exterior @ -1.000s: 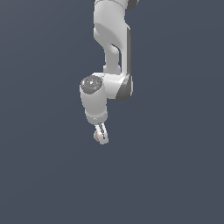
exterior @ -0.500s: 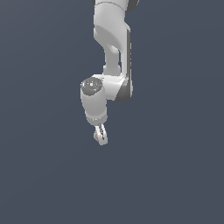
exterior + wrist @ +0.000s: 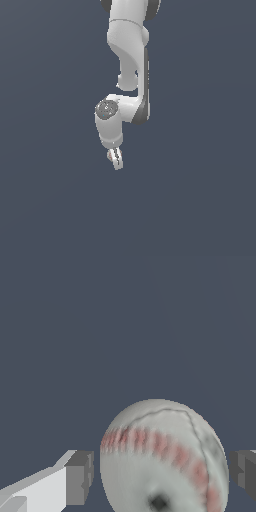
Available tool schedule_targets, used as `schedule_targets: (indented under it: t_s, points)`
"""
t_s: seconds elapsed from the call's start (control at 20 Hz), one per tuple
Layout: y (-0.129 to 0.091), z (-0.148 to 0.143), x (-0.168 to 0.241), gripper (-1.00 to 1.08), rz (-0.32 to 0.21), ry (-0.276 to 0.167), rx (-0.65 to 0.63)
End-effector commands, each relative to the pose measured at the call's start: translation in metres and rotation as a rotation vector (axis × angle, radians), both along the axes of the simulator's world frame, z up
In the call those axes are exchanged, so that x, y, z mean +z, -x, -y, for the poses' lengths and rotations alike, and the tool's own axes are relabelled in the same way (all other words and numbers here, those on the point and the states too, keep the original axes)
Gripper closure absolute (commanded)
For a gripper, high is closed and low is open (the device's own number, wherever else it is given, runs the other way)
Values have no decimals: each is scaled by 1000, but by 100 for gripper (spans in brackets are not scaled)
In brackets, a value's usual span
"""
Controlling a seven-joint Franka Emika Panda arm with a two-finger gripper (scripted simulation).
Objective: Pick up the object and move it to a goal position.
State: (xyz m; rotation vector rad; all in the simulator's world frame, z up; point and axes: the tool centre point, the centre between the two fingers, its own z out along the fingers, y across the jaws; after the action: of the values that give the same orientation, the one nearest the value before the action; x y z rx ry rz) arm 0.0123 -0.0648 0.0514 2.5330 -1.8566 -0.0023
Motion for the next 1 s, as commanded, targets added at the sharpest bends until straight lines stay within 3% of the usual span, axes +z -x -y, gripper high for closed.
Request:
schedule_targets:
  t_s: [0.0, 0.05, 0.1, 0.95]
  points:
    - [-1, 0, -4, -92, 2, 0, 0]
    - [-1, 0, -4, -92, 2, 0, 0]
    - [-1, 0, -4, 108, 2, 0, 0]
    - [-7, -4, 11, 108, 3, 0, 0]
